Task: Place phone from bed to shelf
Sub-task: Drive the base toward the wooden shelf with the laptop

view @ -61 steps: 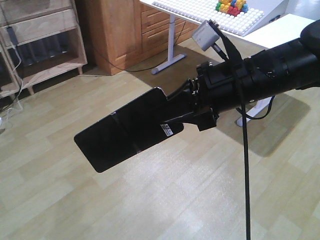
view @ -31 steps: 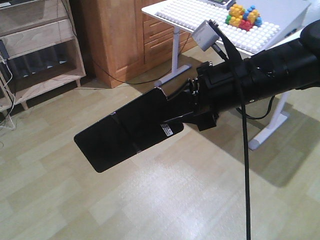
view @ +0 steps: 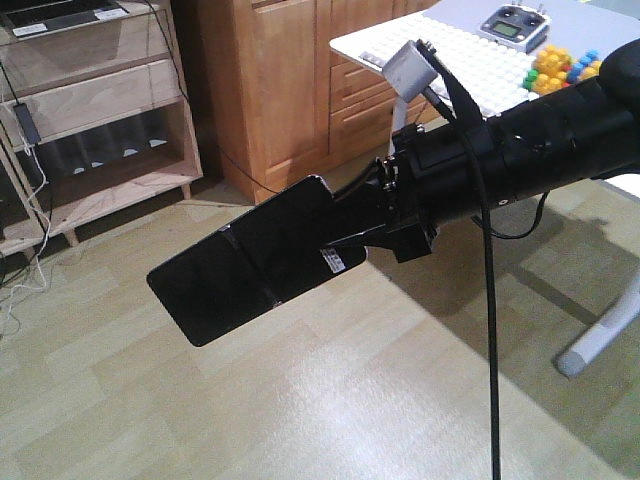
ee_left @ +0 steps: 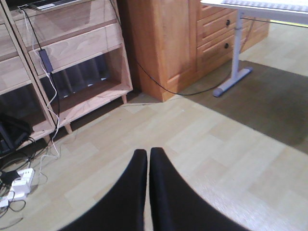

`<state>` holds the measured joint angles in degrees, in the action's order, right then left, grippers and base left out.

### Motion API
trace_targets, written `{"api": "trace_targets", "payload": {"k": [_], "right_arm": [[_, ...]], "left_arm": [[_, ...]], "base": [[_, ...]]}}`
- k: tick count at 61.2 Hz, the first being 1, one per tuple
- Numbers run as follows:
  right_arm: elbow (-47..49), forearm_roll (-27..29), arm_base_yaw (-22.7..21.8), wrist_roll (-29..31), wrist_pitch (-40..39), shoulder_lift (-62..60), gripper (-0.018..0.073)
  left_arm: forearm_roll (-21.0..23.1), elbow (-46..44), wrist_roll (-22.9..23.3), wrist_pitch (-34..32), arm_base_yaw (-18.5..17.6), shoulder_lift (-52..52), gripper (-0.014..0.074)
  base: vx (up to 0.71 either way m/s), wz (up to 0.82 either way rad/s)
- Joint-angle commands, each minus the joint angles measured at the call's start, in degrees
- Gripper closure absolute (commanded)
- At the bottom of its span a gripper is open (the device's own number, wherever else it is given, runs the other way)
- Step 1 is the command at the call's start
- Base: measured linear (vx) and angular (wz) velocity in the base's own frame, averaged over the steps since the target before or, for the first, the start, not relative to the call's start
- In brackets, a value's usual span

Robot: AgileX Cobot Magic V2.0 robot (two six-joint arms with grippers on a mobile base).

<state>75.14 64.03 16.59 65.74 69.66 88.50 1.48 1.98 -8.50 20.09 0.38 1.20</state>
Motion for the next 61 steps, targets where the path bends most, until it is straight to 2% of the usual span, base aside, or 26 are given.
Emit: {"api": "trace_targets", "payload": {"k": [1, 61], "right_arm": [[1.6, 4.9, -0.1, 0.5, 4.0, -2.5, 0.0561], [1.6, 4.9, -0.1, 0.5, 4.0, -2.5, 0.0561]], "left_arm": [[0.5, -1.3, 0.3, -4.2, -0.4, 0.2, 0.0595], [0.5, -1.3, 0.3, -4.2, -0.4, 0.2, 0.0595]], "base": [[0.45, 0.15], [0.44, 0.11]]}}
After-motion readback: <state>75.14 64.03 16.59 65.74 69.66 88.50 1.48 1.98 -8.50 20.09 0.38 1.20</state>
